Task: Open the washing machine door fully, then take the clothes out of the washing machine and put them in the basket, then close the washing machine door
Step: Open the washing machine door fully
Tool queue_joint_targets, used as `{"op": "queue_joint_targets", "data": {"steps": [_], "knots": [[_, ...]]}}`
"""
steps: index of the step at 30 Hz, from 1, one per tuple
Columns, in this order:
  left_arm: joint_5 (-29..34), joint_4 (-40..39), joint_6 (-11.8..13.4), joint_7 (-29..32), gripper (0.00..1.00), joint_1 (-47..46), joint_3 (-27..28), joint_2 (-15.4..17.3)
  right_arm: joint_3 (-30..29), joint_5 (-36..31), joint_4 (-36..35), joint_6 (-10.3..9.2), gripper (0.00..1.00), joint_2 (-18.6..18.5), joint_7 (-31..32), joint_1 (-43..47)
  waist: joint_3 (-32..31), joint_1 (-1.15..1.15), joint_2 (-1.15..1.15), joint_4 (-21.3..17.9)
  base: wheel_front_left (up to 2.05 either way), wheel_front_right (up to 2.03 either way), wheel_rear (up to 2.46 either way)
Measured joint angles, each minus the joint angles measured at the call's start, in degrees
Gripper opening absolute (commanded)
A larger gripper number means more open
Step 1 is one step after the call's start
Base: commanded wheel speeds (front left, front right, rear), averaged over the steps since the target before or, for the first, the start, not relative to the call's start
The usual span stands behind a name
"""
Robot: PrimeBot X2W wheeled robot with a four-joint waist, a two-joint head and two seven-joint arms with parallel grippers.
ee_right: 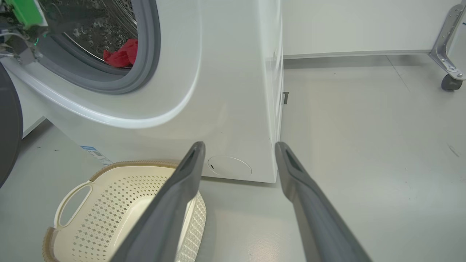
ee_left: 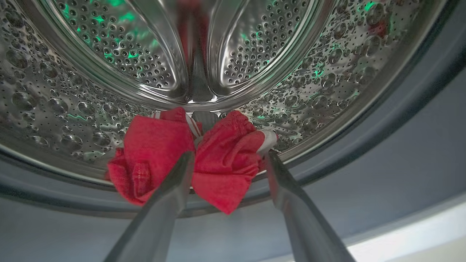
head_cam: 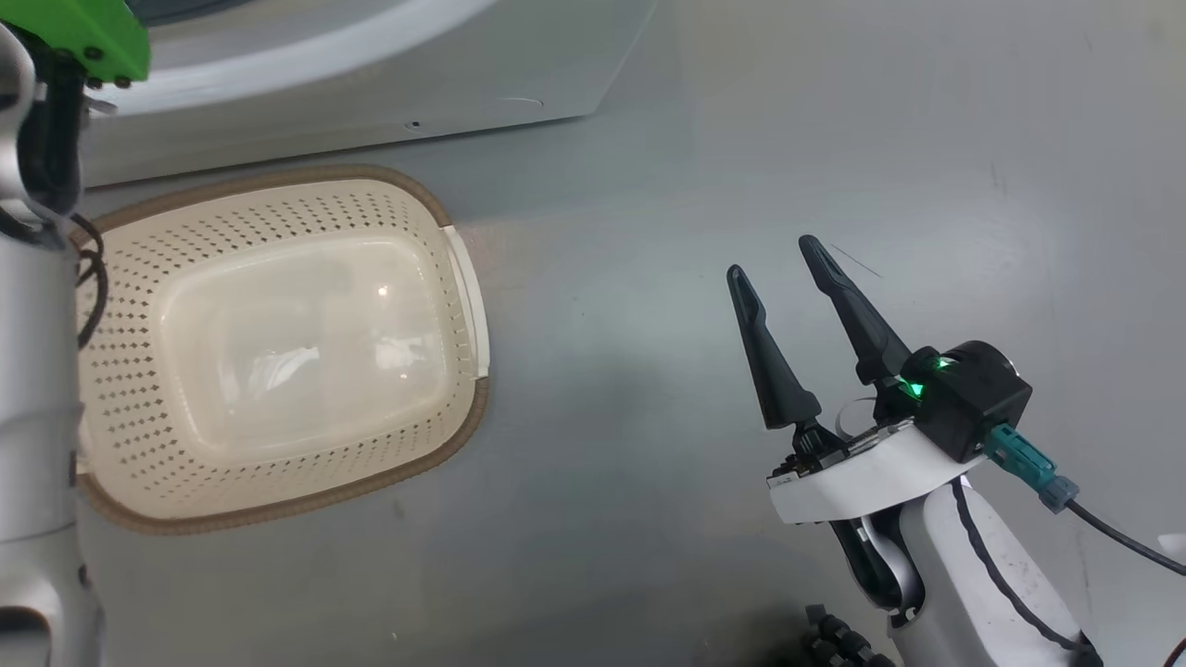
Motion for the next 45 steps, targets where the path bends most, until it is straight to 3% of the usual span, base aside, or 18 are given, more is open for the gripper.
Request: {"op": "queue_joint_targets", "data": {"steps": [13, 23, 24, 25, 26, 34, 45], "knots": [[2.85, 7.59, 0.08, -0.21, 1.0, -8.87, 1.78, 4.45, 1.75, 1.69, 0.14, -0.31, 1.0, -0.01, 0.0, -2.27, 4.2, 0.0, 0.0, -5.9, 0.0, 0.0, 0.0], [3.89, 16.1, 0.52, 3.59, 1.0, -10.12, 0.51, 5.66, 2.66, 1.83, 0.48, -0.64, 1.0, 0.01, 0.0, -3.14, 5.28, 0.0, 0.0, -7.12, 0.0, 0.0, 0.0], [3.91, 16.79, 0.53, 3.86, 0.51, -10.22, 0.47, 5.72, 2.69, 1.83, 0.54, -0.64, 1.0, 0.01, 0.0, -3.3, 5.26, 0.0, 0.0, -7.13, 0.0, 0.0, 0.0], [3.91, 17.34, 0.57, 4.33, 0.09, -10.39, 0.35, 5.72, 2.72, 1.9, 0.55, -0.65, 1.0, 0.01, 0.0, -3.34, 5.23, 0.0, 0.0, -7.13, 0.0, 0.0, 0.0], [4.1, 17.81, 0.82, 4.6, 0.0, -10.64, 0.16, 5.72, 2.75, 1.96, 0.64, -0.87, 1.0, 0.01, 0.0, -3.34, 5.19, 0.0, 0.0, -7.12, 0.0, 0.0, 0.0], [4.9, 20.42, 1.08, 4.36, 0.0, -11.97, -0.6, 5.08, 3.1, 1.98, 1.27, -1.1, 1.0, 0.0, 0.0, -3.42, 4.69, 0.0, 0.0, -6.83, 0.0, 0.0, 0.0], [5.56, 21.74, 1.1, -2.96, 0.0, -11.95, -1.4, 2.16, 2.07, 1.49, 1.69, -1.55, 1.0, -0.01, 0.0, -3.72, 3.38, 0.0, 0.0, -4.7, 0.0, 0.0, 0.0]]}}
